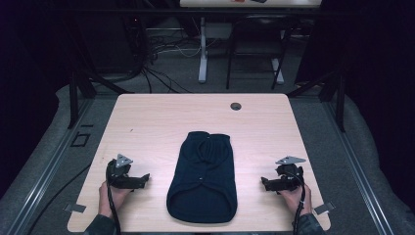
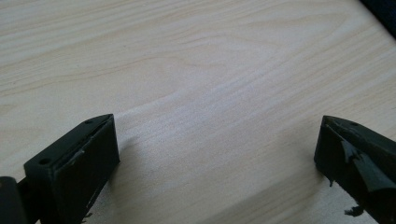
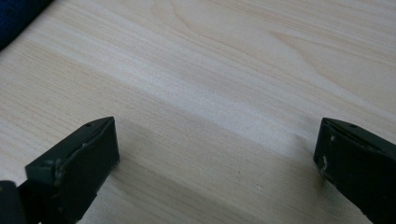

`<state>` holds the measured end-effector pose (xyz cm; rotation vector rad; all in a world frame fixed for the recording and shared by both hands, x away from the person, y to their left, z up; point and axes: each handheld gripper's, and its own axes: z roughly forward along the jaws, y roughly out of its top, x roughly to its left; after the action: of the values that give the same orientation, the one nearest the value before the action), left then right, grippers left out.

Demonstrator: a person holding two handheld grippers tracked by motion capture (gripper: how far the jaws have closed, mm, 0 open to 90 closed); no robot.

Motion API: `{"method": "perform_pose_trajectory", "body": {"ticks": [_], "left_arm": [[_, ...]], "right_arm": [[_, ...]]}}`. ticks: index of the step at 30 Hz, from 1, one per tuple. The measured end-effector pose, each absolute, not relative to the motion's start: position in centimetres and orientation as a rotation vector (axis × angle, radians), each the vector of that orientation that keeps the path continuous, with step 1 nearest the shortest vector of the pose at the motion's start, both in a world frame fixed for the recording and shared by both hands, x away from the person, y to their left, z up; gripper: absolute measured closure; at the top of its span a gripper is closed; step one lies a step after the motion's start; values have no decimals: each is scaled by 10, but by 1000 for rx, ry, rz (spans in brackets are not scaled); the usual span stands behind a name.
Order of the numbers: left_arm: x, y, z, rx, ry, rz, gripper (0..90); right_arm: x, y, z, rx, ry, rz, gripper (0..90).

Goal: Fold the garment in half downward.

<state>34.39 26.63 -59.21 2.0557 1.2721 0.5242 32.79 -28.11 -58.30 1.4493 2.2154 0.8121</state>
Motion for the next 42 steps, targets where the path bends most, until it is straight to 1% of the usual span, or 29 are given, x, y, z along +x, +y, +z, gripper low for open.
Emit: {"method": "perform_pose_trajectory", "body": {"ticks": [12,17,31,42], "left_arm": [[344,266,-591,2060,1290,528,1],[344,266,-588,2031,1293,532,24],[353,247,-566,2015,1204,488,15],[364,232,-557,2047,1149,443,19]], "right_arm": [[328,-280,-583,1457,2211,812,0],[329,-280,-582,1453,2215,811,0],[332,-265,-565,1393,2248,913,0],[338,-246,-549,1332,2295,1004,0]]}}
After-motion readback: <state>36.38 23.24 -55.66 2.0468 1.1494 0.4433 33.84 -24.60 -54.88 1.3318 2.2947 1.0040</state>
